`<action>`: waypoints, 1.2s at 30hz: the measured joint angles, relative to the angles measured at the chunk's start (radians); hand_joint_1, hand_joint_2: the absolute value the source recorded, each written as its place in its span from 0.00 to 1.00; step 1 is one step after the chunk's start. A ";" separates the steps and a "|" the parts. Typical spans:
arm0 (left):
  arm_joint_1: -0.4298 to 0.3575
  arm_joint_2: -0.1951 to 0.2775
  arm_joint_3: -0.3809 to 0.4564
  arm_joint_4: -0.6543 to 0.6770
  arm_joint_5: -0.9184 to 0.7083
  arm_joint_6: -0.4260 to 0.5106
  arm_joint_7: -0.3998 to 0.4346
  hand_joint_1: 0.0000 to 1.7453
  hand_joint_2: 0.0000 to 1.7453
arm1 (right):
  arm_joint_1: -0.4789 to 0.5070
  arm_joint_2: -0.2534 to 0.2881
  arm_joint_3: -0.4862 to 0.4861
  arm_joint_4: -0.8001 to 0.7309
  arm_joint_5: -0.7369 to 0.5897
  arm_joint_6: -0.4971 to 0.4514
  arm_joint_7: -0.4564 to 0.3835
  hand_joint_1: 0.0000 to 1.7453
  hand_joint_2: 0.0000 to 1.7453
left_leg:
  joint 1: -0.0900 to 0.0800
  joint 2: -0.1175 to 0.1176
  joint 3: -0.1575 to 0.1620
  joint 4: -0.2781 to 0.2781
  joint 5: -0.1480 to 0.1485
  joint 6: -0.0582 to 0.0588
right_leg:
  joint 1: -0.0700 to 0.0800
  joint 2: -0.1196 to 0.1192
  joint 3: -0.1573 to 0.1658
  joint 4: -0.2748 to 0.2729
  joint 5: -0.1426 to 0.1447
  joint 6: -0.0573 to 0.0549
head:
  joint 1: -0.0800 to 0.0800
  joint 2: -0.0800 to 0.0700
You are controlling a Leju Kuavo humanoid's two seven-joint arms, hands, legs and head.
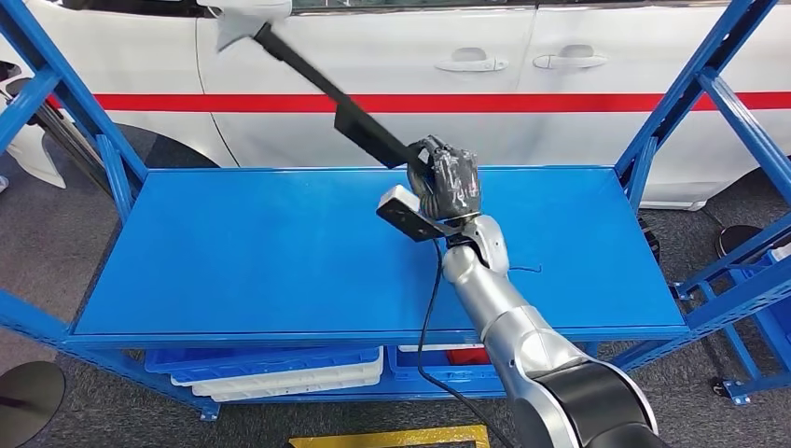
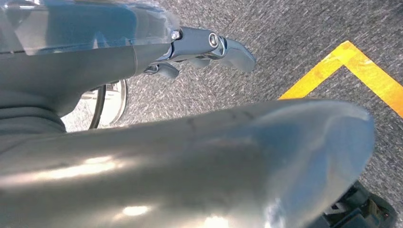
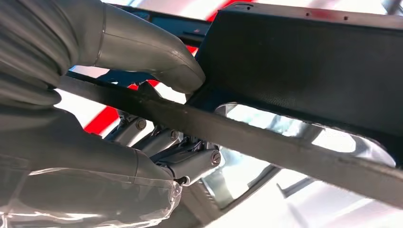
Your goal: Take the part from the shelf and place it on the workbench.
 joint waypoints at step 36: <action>0.012 -0.001 0.357 -0.008 0.319 0.002 -0.503 0.00 1.00 | 0.344 0.069 -0.075 -0.899 -1.448 1.018 0.313 1.00 1.00 | 0.000 0.000 -0.001 0.000 0.000 0.000 | 0.000 0.001 -0.002 0.000 0.000 0.000 | 0.000 0.000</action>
